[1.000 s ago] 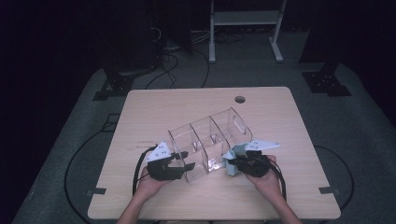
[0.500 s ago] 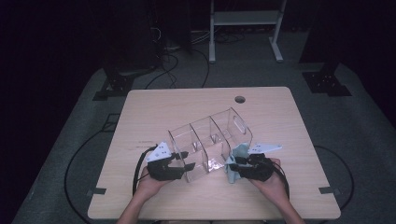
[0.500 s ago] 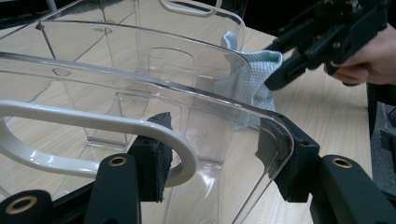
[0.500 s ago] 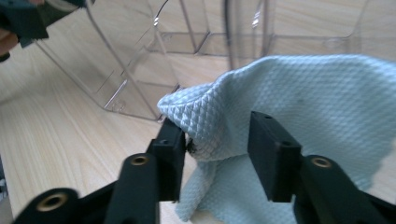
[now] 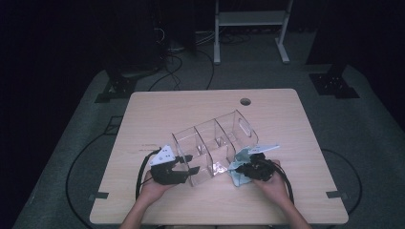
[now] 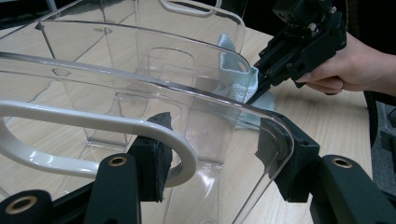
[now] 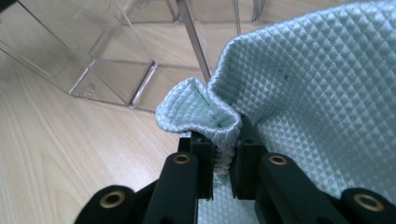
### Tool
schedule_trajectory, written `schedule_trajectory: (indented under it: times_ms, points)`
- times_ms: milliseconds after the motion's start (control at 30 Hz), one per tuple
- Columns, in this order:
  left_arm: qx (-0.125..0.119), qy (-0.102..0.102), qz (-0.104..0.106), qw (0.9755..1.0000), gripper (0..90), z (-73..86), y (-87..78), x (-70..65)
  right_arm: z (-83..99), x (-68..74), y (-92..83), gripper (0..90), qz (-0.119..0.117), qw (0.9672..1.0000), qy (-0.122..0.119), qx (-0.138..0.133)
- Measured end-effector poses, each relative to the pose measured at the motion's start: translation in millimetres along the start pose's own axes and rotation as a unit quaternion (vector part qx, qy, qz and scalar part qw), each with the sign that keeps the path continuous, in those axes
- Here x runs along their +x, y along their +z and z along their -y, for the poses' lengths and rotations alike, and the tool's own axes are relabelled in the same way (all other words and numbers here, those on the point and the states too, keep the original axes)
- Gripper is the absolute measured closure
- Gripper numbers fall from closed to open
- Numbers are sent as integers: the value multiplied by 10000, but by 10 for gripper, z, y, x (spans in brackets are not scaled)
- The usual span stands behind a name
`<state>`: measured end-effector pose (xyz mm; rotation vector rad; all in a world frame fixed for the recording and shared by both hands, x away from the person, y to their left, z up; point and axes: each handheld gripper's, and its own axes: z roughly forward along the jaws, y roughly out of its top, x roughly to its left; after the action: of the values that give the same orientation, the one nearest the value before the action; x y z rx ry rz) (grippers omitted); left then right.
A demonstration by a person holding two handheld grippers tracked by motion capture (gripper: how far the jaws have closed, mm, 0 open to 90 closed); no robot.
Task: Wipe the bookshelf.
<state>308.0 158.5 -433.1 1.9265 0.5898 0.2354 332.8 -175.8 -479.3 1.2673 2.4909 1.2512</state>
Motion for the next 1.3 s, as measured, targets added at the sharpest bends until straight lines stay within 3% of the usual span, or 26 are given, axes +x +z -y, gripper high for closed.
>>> schedule_trajectory:
  times_ms: [167, 300, 433, 500, 667, 767, 867, 967, 1067, 1133, 1200, 1300]
  points:
    - [-7, 1, -8, 10000, 456, 1, 1, -3, 0, 38, -32, 838, 41, 10000, 0, 1]
    - [7, 18, 0, 10000, 457, -1, 3, 0, -93, 167, -144, 844, 163, 9990, -201, -375]
    - [3, 3, -5, 10000, 456, 0, 5, -3, -174, 246, -299, 845, 67, 9963, -240, -817]
    - [1, -6, -4, 10000, 457, 0, 6, -9, -161, 245, -272, 846, 94, 9967, -245, -768]
    - [6, 6, 3, 10000, 456, 0, 4, -8, -17, 161, -9, 846, 211, 9994, -202, -179]
    - [3, 10, 3, 10000, 456, 1, 4, -9, -41, 180, -45, 846, 216, 9994, -166, -230]
    - [13, 18, 8, 10000, 456, -2, 8, -9, -140, 264, -235, 846, 192, 9970, -247, -705]
    - [18, 21, 5, 10000, 456, -2, 7, -11, -209, 315, -363, 846, 170, 9942, -295, -1015]
    - [18, 18, -6, 10000, 456, -3, 10, -16, -175, 278, -301, 845, 170, 9955, -254, -901]
    - [24, 17, -16, 10000, 456, -5, 12, -18, -96, 224, -173, 845, 210, 9979, -202, -570]
    - [37, 21, -23, 10000, 456, -7, 12, -23, -63, 206, -117, 845, 214, 9987, -189, -429]
    - [29, 13, -32, 10000, 456, -7, 18, -31, -117, 310, -176, 845, -5, 9980, -238, -579]
